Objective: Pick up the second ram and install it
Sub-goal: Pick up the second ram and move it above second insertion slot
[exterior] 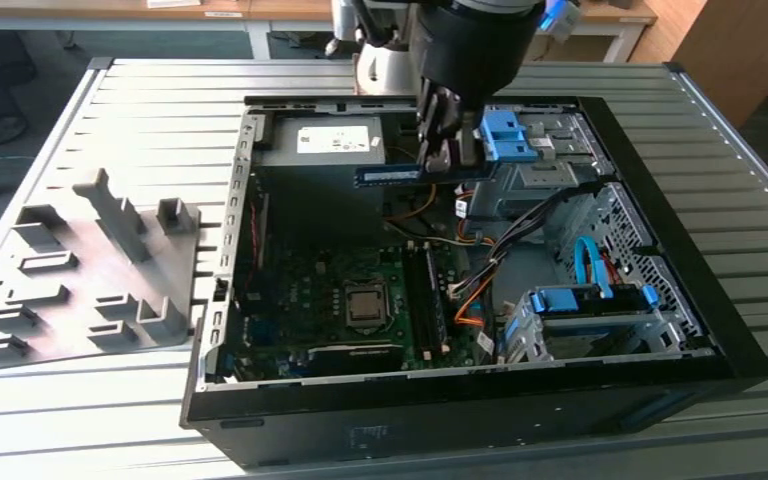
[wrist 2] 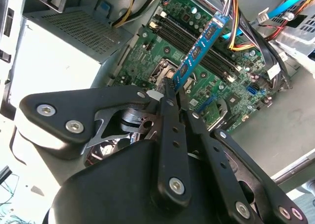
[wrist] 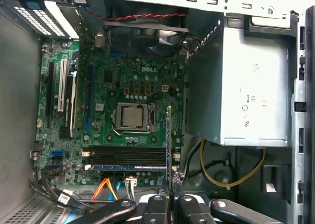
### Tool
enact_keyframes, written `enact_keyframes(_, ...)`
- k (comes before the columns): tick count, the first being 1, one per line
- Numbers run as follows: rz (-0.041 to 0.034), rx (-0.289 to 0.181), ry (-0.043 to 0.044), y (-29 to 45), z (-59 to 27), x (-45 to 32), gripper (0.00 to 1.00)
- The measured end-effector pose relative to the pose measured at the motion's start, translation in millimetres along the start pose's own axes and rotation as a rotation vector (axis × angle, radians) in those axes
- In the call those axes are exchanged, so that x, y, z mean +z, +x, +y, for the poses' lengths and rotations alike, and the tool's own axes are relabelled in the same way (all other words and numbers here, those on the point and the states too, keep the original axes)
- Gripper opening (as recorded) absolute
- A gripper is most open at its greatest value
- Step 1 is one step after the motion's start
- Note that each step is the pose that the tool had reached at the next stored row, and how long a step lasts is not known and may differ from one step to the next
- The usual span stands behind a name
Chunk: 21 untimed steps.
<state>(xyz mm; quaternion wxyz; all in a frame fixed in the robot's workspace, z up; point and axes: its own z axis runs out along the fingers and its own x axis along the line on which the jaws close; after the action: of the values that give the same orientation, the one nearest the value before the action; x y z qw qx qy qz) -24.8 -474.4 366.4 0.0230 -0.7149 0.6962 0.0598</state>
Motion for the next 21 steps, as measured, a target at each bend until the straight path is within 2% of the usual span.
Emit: enact_keyframes(21, 0.0000, 0.000, 0.0000, 2.0, 8.9, 17.4, 0.14)
